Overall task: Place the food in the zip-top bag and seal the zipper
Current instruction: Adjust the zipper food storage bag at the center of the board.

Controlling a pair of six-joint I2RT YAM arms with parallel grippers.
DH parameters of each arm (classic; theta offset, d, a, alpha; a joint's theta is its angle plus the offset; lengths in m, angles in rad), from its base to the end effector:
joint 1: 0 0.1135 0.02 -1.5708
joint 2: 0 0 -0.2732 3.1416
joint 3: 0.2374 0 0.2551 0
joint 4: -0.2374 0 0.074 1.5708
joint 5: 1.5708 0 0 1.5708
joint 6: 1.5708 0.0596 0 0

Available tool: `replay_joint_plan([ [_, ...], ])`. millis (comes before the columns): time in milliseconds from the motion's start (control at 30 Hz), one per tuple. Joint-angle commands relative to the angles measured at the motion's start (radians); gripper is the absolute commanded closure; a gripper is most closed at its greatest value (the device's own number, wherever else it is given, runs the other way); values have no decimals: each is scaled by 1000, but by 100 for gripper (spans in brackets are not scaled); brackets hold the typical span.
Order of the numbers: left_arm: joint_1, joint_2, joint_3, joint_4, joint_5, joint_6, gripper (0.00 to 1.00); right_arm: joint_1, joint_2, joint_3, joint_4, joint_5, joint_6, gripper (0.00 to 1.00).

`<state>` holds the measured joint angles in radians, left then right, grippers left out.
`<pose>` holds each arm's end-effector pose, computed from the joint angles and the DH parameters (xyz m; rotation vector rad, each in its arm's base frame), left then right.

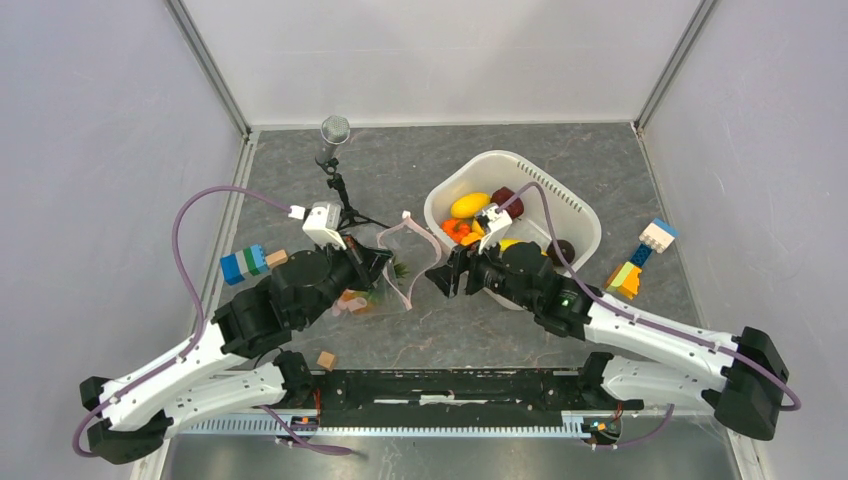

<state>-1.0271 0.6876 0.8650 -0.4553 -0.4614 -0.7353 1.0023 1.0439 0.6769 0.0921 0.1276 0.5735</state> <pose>0.1080 -0.1273 0.3548 -0.0560 1.8963 -0.8084 0.1484 0.2181 0.2805 -0.3240 1.9332 0.9623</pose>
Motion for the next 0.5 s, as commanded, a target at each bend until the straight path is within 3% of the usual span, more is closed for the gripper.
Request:
replay_joint_plan([
  [0,4,-17,28,24,-15,29,98,-6,-76,38,74,-41,-3,16],
  [100,4,-22,27,27,-20,35,98,-31,-93,22,82,-21,14,13],
  [233,3,-24,32,27,-12,43,98,-69,-41,42,72,-28,48,17],
  [400,3,-34,25,20,-12,45,98,-85,90,71,96,-123,60,36],
  [467,3,-43,26,14,-15,46,98,-85,130,97,85,-174,27,51],
])
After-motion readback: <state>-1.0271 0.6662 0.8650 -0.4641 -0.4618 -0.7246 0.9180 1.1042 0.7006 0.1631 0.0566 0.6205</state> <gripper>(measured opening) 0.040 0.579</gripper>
